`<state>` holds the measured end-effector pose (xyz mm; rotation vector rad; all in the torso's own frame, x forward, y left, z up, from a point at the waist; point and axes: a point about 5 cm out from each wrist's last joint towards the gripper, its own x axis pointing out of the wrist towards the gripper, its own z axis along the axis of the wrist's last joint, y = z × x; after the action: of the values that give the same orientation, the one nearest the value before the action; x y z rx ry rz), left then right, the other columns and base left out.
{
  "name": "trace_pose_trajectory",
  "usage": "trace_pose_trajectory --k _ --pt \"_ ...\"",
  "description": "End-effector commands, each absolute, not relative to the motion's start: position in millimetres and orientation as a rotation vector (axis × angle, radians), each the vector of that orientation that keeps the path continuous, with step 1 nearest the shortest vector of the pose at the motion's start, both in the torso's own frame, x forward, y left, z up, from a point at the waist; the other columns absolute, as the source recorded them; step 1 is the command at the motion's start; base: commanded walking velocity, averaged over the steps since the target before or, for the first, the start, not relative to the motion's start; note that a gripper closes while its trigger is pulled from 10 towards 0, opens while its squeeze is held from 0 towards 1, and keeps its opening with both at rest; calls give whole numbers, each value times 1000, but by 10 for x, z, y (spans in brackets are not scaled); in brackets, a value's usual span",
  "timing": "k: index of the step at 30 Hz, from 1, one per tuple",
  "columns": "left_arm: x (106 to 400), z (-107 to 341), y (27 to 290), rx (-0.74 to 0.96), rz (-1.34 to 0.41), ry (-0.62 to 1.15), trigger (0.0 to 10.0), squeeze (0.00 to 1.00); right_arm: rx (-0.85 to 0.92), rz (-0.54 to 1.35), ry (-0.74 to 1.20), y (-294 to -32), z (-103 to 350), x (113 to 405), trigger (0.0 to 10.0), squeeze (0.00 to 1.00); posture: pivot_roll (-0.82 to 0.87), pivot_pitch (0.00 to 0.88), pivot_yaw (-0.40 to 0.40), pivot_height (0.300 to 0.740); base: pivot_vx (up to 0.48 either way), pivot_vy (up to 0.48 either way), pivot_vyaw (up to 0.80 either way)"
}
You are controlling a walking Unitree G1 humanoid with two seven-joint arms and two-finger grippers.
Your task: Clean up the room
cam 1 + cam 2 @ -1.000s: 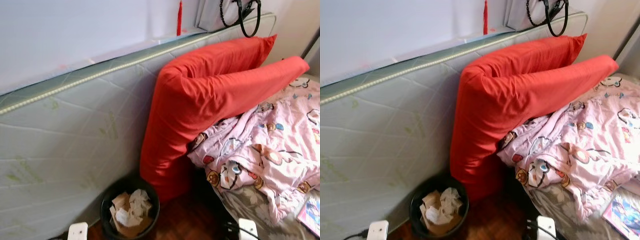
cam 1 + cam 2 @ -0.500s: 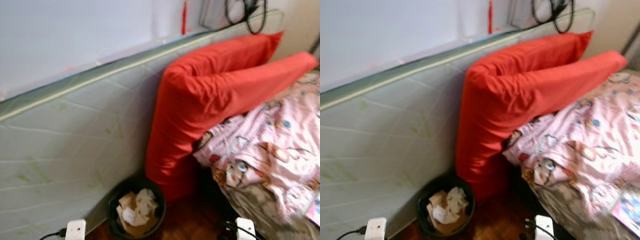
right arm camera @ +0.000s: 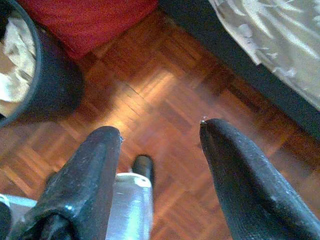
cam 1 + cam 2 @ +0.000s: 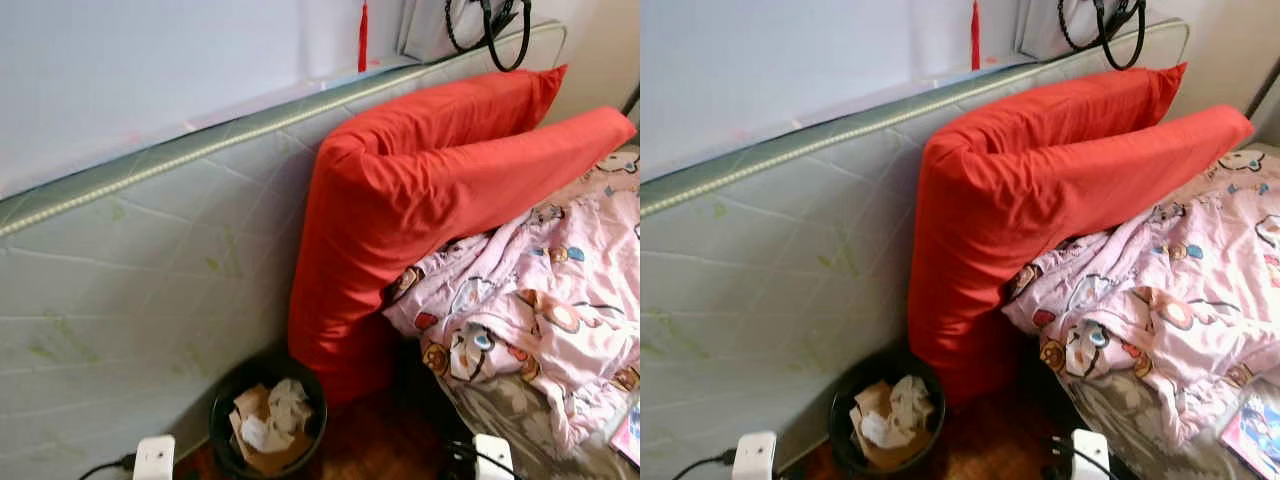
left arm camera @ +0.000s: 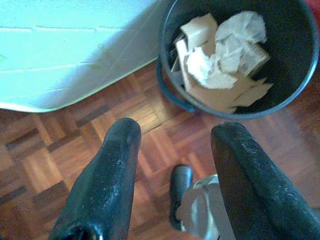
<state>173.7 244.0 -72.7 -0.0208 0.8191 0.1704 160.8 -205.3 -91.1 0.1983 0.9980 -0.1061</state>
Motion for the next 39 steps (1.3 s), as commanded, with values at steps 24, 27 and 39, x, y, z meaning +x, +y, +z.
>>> trace_pose_trajectory --k 24,27,39 --pt "1691 -771 2357 -31 160 833 10000 0 204 -128 976 -2100 -895 1618 10000 0 135 0 -12 740 0 -323 -549" --pt "1685 -773 2358 -29 157 836 10000 0 204 -129 973 -2098 -895 1619 10000 0 129 0 -9 740 0 -322 0" --pt "1672 -781 2351 -25 149 842 10000 0 201 -134 979 -2101 -900 1610 10000 0 124 0 -10 740 0 -322 0"
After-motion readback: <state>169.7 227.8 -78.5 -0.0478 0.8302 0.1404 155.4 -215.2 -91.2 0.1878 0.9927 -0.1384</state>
